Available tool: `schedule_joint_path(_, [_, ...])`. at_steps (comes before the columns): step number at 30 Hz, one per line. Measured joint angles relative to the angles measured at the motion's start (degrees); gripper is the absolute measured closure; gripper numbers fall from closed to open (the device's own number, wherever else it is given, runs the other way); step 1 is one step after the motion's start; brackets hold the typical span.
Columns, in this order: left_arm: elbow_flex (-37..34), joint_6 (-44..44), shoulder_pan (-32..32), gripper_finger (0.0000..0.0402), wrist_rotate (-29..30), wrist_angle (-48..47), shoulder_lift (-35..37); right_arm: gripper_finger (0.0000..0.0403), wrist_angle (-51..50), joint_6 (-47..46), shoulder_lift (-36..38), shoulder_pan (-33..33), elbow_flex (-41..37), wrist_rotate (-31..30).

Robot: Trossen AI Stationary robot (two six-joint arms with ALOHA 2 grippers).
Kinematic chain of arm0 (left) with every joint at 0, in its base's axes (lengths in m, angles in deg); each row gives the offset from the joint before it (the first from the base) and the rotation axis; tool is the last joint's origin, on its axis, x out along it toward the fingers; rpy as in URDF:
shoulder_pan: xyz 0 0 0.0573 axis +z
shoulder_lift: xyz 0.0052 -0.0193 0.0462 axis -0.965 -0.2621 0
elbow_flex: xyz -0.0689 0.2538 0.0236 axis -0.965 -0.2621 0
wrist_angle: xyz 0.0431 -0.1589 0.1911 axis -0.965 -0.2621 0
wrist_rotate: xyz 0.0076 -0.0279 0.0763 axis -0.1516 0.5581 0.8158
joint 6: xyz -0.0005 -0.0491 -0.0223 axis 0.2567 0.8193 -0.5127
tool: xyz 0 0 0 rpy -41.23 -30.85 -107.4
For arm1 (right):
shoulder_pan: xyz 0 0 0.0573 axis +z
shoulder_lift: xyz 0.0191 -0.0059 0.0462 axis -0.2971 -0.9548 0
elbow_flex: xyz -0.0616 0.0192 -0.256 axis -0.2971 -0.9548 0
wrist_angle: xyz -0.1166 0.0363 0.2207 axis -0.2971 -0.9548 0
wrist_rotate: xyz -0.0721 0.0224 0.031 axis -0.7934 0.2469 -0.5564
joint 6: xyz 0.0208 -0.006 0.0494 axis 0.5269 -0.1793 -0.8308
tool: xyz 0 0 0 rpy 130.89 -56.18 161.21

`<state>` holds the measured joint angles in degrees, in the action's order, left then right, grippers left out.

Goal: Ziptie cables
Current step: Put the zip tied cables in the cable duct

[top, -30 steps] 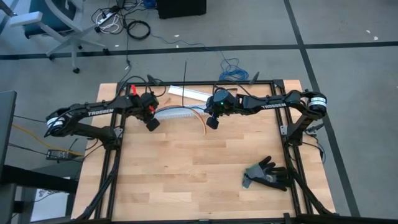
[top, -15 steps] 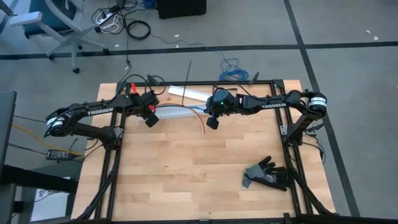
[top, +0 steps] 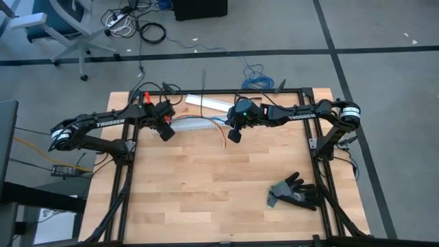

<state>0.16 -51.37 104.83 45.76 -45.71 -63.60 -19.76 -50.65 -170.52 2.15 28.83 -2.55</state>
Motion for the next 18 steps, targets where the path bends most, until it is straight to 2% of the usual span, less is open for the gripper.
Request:
schedule_joint_path(7, [0.0, 0.4, 0.0, 0.0241, -1.3, -0.1, 0.0, 0.0400, 0.0, 0.0, 0.0, 0.0, 0.0, 0.0])
schedule_joint_path(12, [0.0, -0.1, 0.0, 0.0237, -1.2, 1.0, 0.0, 0.0400, 0.0, 1.0, 0.0, 0.0, 0.0, -0.1])
schedule_joint_path(18, [0.0, -0.6, -0.1, 0.0236, -1.6, 7.9, 0.0, 0.0396, 0.4, 3.0, 0.2, -0.1, 0.0, -0.8])
